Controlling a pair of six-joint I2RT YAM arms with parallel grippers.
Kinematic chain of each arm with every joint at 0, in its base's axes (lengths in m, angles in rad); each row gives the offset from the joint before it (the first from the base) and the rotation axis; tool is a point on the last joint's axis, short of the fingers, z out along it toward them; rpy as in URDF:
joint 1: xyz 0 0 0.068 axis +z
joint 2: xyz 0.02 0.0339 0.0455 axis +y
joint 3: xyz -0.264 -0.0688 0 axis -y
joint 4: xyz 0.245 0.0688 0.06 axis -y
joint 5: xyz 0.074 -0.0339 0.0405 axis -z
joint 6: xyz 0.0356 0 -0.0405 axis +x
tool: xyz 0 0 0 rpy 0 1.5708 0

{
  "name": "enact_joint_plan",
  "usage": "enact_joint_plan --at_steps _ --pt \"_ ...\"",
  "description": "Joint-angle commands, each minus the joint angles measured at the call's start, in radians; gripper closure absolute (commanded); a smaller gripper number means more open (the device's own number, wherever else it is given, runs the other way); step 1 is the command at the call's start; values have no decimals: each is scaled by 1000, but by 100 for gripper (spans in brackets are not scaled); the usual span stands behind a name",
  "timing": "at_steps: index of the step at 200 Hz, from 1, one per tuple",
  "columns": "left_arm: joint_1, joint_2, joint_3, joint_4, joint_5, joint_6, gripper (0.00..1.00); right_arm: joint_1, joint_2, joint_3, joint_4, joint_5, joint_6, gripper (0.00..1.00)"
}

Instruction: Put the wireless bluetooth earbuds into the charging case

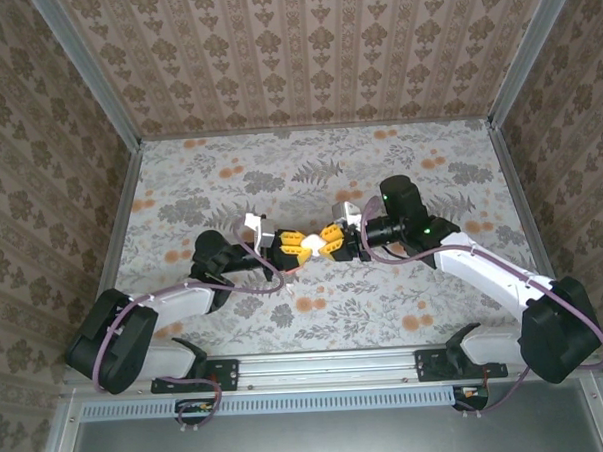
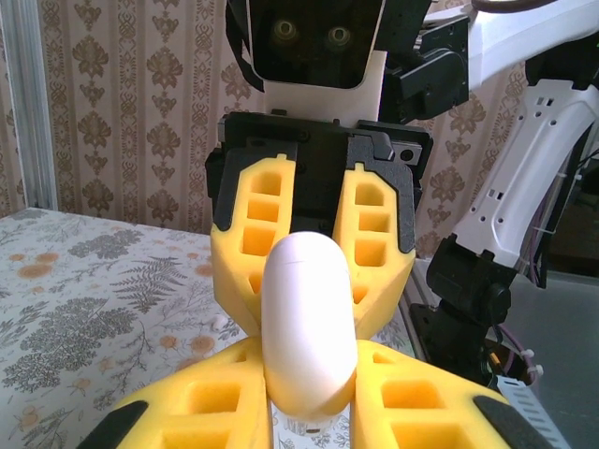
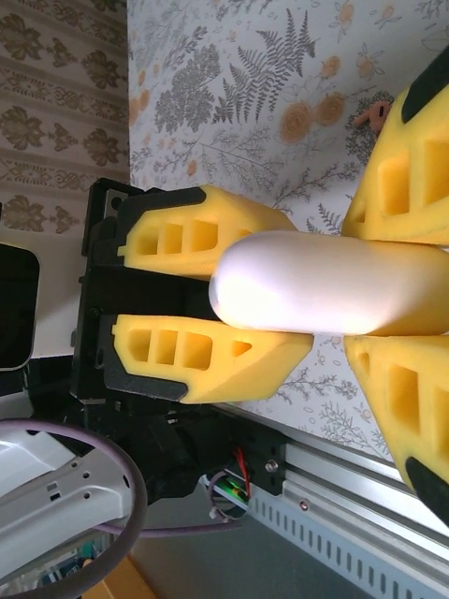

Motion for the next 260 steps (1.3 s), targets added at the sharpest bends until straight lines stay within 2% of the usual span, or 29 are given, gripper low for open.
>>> enact_joint_plan --at_steps 1,28,43,59,96,120,134,162,197,260 --pt "-2 -30 25 -16 -9 21 74 6 -25 18 -72 -4 -62 81" --pt "-3 -71 29 -129 -30 104 53 6 -59 27 -161 113 -107 81" --pt "-6 -122 47 -311 -42 203 44 6 -76 33 -210 171 -128 81" --pt "-13 -183 78 -532 -62 339 40 10 -89 51 -278 219 -154 81" --pt "-22 -273 89 -721 -136 495 38 51 -107 75 -383 333 -244 81" --pt "-35 -309 138 -928 -176 618 37 80 -99 95 -431 386 -277 81" --pt "-43 -318 156 -991 -198 662 37 99 -92 112 -458 415 -297 81" --pt "-48 -315 153 -995 -194 700 37 134 -84 130 -485 464 -340 81" --pt "-59 -291 190 -1075 -184 740 37 165 -78 129 -480 494 -375 81" --pt "-77 -281 199 -1106 -190 773 37 188 -62 148 -501 485 -402 81"
